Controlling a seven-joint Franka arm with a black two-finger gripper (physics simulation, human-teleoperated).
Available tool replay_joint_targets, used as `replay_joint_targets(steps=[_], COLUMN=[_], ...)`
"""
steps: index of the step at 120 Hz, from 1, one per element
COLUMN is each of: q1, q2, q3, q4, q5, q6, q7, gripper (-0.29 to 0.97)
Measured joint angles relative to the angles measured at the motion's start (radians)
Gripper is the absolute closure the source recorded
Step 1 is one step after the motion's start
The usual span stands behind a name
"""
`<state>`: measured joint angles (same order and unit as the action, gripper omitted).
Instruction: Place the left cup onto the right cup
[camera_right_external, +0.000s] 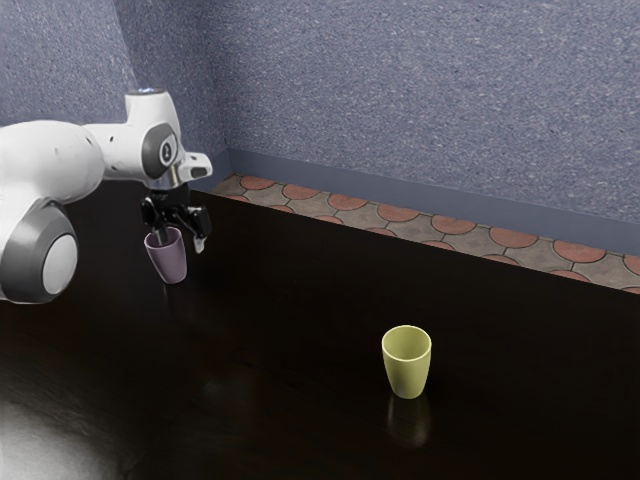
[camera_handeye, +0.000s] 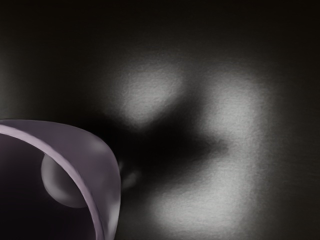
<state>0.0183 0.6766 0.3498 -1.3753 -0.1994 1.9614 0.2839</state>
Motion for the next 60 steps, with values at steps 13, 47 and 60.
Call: replay_joint_targets(steps=[13,47,60], q1=[0.003,0.008,0.008], q2=[0.002,0.009,0.014], q3=[0.0,0.0,0.0], q4=[-0.015,-0.05,-0.051], q5=[0.0,0.0,-0.001], q6=[0.004,0.025,0.028], q7=[0.0,0.001,0.001], gripper=[0.0,0.0,0.02])
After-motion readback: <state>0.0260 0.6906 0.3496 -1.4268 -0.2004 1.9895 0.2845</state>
